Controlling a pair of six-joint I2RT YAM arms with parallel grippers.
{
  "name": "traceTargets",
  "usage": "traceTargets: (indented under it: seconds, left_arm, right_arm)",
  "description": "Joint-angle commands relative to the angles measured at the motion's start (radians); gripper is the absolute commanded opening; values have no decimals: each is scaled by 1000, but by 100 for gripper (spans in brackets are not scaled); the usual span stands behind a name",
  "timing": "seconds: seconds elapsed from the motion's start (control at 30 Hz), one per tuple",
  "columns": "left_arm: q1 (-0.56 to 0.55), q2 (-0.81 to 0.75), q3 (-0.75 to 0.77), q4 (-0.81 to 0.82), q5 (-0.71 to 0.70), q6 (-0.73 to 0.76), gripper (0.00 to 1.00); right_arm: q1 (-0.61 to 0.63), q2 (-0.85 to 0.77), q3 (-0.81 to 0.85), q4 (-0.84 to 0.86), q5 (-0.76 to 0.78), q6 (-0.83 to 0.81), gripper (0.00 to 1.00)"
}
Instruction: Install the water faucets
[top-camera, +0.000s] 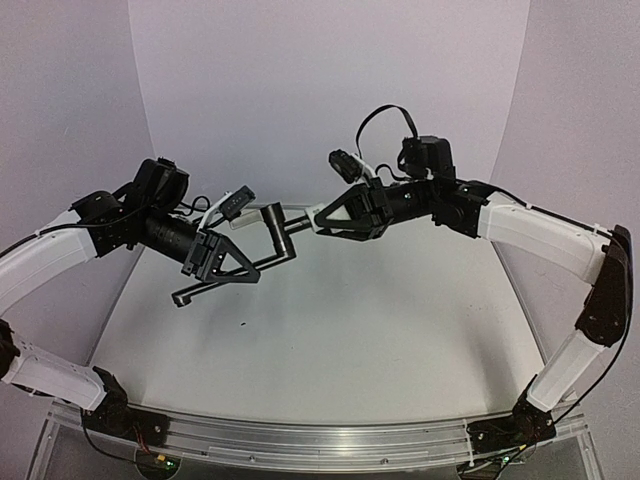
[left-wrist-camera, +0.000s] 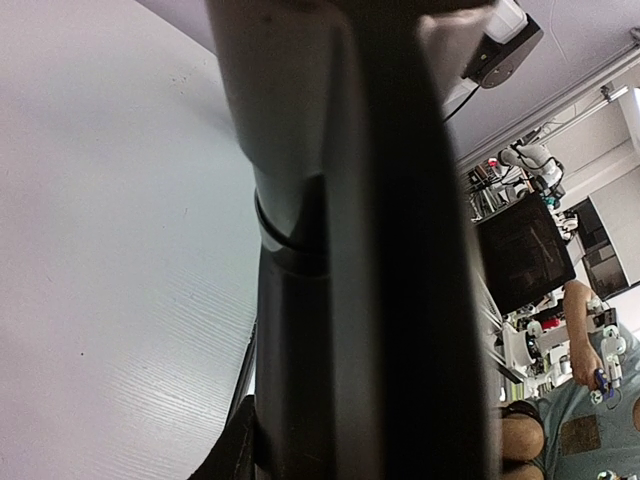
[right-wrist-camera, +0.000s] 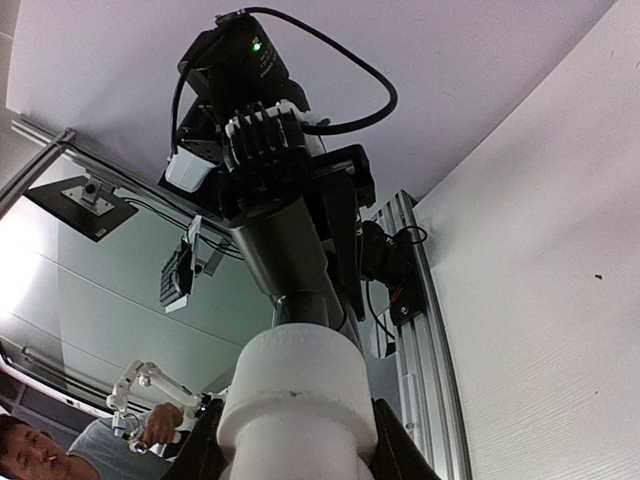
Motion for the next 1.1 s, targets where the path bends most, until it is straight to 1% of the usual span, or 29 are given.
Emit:
traceTargets:
  seconds: [0.0, 0.27, 0.4, 0.47, 0.77, 0.9, 1.07]
  left_arm:
    - [-32, 4, 94, 127, -44, 71, 0]
    - [-44, 12, 112, 93, -135, 121, 0]
    - [-52, 7, 112, 83, -209, 135, 0]
    - [-56, 4, 115, 70, -240, 171, 0]
    - [-76, -10, 128, 28, -378, 236, 0]
    - [-98, -7, 117, 33, -466, 272, 0]
    - [-131, 5, 104, 29, -597, 329, 0]
  right_arm:
    - [49, 17, -19, 179, -76, 173, 0]
    - [49, 26, -41, 263, -70, 322, 0]
    - [49, 27, -56, 280, -58, 387, 0]
    - [49, 29, -62, 290, -57, 418, 0]
    - [49, 35, -99, 329, -60, 493, 0]
    - [49, 48, -110, 343, -51, 570, 0]
    - [49, 56, -121, 362, -54, 611, 0]
